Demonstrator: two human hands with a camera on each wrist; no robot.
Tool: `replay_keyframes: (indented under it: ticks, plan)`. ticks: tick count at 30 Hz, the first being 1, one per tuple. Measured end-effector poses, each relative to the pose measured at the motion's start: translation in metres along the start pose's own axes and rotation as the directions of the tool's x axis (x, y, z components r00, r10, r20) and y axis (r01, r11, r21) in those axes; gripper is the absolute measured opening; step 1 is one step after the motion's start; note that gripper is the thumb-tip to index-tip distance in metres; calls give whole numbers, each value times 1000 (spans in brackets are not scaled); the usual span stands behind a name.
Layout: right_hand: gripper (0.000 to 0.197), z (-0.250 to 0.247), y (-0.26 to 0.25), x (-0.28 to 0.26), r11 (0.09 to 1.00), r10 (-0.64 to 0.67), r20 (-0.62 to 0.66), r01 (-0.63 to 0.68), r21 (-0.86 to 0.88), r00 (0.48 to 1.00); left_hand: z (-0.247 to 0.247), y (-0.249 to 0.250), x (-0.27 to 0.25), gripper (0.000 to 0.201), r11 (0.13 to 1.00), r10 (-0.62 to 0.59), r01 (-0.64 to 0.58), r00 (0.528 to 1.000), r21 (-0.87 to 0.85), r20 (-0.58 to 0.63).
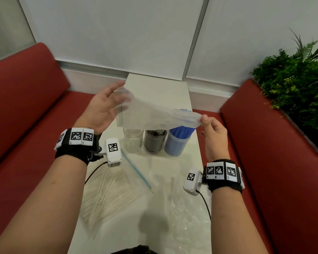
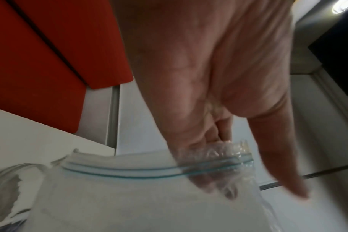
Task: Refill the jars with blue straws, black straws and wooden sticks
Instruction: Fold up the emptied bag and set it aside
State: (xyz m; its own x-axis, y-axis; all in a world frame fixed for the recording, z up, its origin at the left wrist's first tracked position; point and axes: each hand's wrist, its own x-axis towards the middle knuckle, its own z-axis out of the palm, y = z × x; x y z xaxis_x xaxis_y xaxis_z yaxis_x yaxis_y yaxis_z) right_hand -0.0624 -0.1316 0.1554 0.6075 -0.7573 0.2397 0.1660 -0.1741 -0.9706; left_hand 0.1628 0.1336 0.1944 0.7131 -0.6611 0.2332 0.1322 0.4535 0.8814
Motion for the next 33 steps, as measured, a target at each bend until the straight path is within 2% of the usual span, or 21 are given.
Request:
replay_keyframes:
  ticks: [1,2,6,8,10,13,17,19,20,23,26,28,29,31,33]
  plan:
    - [23,1,-1,0,1000,-16,-37,16,5,999,-1,1,-1,41,999,9,-11,998,48,55]
    - [24,2,-3,0,999,-36,-78,38,20,996,0,0,0,43,995,24,-29,998,100,58]
    - [37,12,-13,1,994,-109,-203,111,-4,973,10,-2,7,23,968,120,-87,984,237,-131]
    - [39,17,-15,2,989,-134,-254,115,-88,958,13,-5,8,22,945,173,-115,970,307,-170]
    - [39,19,-17,2,985,-147,-265,117,-124,953,15,-9,9,21,948,196,-139,964,285,-180]
    - [39,17,-11,3,997,-72,-209,66,-35,975,20,-14,8,9,934,214,-124,945,335,-247]
    - [34,15,2,0,989,99,-3,-98,114,995,24,-29,7,8,856,272,-51,890,515,-366]
    - [32,15,6,-3,983,140,77,-148,113,987,21,-33,7,5,809,304,-11,863,587,-403]
    - [31,14,7,-3,986,131,70,-137,95,989,19,-34,7,5,786,311,5,861,618,-402]
    - [21,11,8,-4,996,77,-60,-74,47,995,13,-33,6,6,752,299,9,886,659,-355]
    - [27,18,6,-5,998,43,-221,-51,-28,974,15,-37,5,15,752,301,16,882,659,-364]
    - [29,20,7,-5,997,41,-259,-58,-57,965,18,-39,5,31,800,242,28,899,599,-364]
    - [29,18,7,-5,997,41,-239,-55,-52,970,17,-38,4,41,841,160,45,931,539,-328]
    - [29,10,5,-4,998,65,-201,-59,35,977,11,-38,-1,60,896,-80,140,984,421,-157]
    - [34,2,6,2,988,116,-187,-93,127,975,2,-42,-6,55,911,-226,212,974,353,0]
